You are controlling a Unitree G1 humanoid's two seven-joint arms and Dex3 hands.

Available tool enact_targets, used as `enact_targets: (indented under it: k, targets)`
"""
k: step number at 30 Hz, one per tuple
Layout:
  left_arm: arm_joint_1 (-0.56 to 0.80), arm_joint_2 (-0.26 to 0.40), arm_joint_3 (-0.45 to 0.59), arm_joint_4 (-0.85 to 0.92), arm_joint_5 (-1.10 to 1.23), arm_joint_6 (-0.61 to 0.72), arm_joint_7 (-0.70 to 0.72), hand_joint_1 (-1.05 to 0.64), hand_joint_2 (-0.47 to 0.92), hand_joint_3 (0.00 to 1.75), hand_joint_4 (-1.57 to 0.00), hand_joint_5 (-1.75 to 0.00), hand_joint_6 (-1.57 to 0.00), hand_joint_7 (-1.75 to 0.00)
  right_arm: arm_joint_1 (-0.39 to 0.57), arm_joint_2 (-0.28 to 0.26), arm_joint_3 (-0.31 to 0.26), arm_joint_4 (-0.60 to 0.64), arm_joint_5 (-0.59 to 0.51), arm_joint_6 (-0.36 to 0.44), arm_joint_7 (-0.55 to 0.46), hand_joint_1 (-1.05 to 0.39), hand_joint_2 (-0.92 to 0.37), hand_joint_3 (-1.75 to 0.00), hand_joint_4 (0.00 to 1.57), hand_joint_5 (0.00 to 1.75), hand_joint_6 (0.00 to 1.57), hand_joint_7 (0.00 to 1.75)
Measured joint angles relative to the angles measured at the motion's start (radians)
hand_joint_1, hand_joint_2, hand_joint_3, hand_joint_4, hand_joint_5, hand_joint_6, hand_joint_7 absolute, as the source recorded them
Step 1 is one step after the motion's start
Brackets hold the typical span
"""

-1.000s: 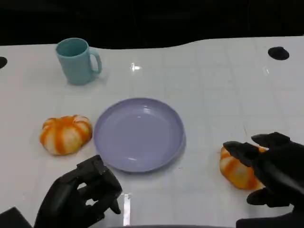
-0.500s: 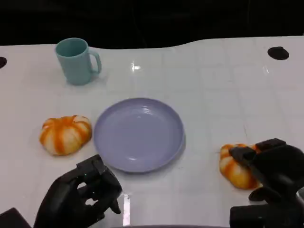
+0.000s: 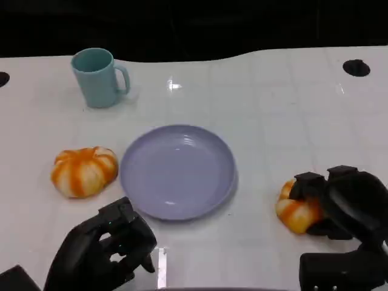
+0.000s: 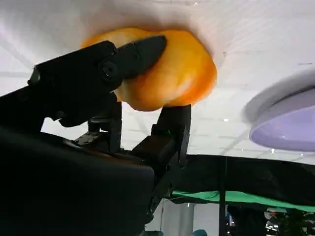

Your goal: Grasp the bread from the table and place it into the plate.

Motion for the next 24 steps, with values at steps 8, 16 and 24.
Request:
enact_targets:
  k: [8, 16, 24]
  targets:
    - [0.000, -0.003, -0.002, 0.000, 0.017, -0.007, 0.002, -0.56, 0.92, 0.31, -0.66, -1.75, -0.60, -1.51, -0.019, 0.000, 0.005, 0.053, 0.007, -0.033, -0.096, -0.13, -0.40, -1.05, 0.93, 1.75, 0.79, 1.56]
    - [0.000, -0.011, -0.003, 0.000, 0.014, -0.007, 0.002, -0.55, 0.92, 0.30, -0.66, -1.75, -0.60, -1.50, -0.024, 0.031, -0.017, 0.033, 0.090, -0.085, -0.156, -0.12, -0.34, -1.30, 0.96, 1.75, 0.79, 1.62]
    - [0.000, -0.011, -0.008, -0.001, 0.028, -0.007, 0.010, -0.55, 0.92, 0.30, -0.66, -1.75, -0.60, -1.51, -0.050, 0.109, -0.022, -0.029, 0.184, -0.123, -0.121, -0.11, -0.26, -1.42, 0.98, 1.75, 0.77, 1.69]
